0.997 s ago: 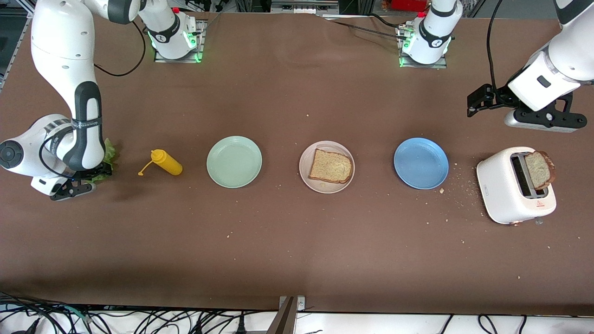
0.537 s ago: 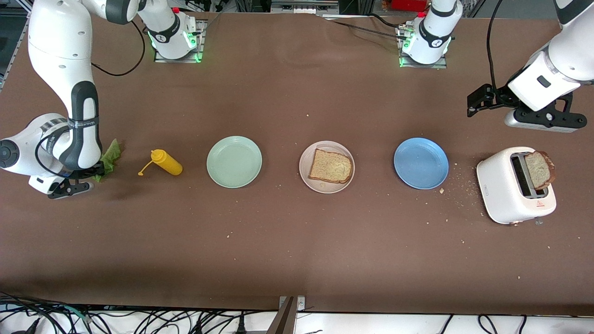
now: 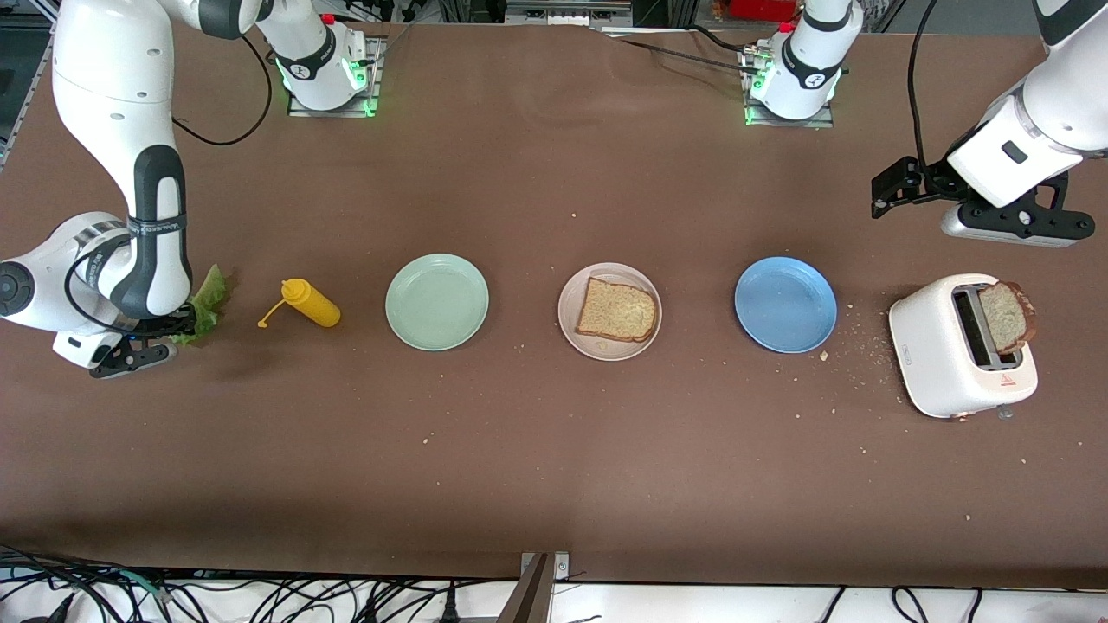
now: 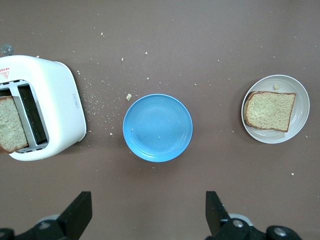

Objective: Make sandwich in beige plate with both arms
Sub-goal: 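Lower the right gripper onto the green lettuce leaf and grasp it, then lift the lettuce leaf and carry it over the beige plate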

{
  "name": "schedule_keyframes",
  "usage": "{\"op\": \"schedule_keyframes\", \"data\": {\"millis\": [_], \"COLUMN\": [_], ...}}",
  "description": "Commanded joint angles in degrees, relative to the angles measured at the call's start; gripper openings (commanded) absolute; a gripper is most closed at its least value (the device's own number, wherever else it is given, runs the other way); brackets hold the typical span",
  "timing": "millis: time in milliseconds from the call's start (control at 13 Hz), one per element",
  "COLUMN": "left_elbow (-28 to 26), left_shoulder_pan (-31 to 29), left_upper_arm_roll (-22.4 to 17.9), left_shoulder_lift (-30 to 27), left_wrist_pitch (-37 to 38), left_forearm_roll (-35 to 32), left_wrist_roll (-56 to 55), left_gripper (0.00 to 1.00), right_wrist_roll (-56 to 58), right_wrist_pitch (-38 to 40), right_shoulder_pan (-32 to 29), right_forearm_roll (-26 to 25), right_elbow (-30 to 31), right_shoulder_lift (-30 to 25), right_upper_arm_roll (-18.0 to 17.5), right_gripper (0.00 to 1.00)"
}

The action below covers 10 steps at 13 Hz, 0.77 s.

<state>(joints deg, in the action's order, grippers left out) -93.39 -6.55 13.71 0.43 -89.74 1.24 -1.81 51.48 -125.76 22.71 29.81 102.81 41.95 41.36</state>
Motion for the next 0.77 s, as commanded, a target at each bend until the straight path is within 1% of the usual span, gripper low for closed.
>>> {"op": "schedule_keyframes", "data": {"millis": [0,230,460,614,690], "left_elbow": [-0.9,-0.9,-0.9,-0.9,-0.9], "left_shoulder_pan": [-0.1,-0.1,0.0,0.0,0.0], "left_upper_arm_roll": [-0.2,-0.3,-0.3,-0.2,-0.2], "left_shoulder_lift": [-1.3,-1.3,-1.3,-1.3,-1.3], "left_wrist_pitch": [0.4,0.4,0.4,0.4,0.3], "left_forearm_roll": [1.7,1.7,1.6,1.7,1.7], "left_wrist_roll": [0.7,0.7,0.7,0.7,0.7], "left_gripper": [1.0,1.0,1.0,1.0,1.0], "right_wrist_roll": [-0.8,-4.3,-9.7,-14.5,-17.7], "right_wrist_pitch": [10.5,22.8,33.2,38.2,41.5], "right_shoulder_pan": [0.1,0.1,0.1,0.1,0.9], "right_forearm_roll": [0.7,0.6,0.7,0.9,2.1], "right_elbow": [-5.8,-14.3,-22.9,-27.6,-29.6], "right_shoulder_lift": [-2.5,-2.5,-2.5,-2.5,-2.5], "right_upper_arm_roll": [1.2,3.7,4.9,4.7,4.7], "right_gripper": [0.0,0.0,0.0,0.0,0.0]}}
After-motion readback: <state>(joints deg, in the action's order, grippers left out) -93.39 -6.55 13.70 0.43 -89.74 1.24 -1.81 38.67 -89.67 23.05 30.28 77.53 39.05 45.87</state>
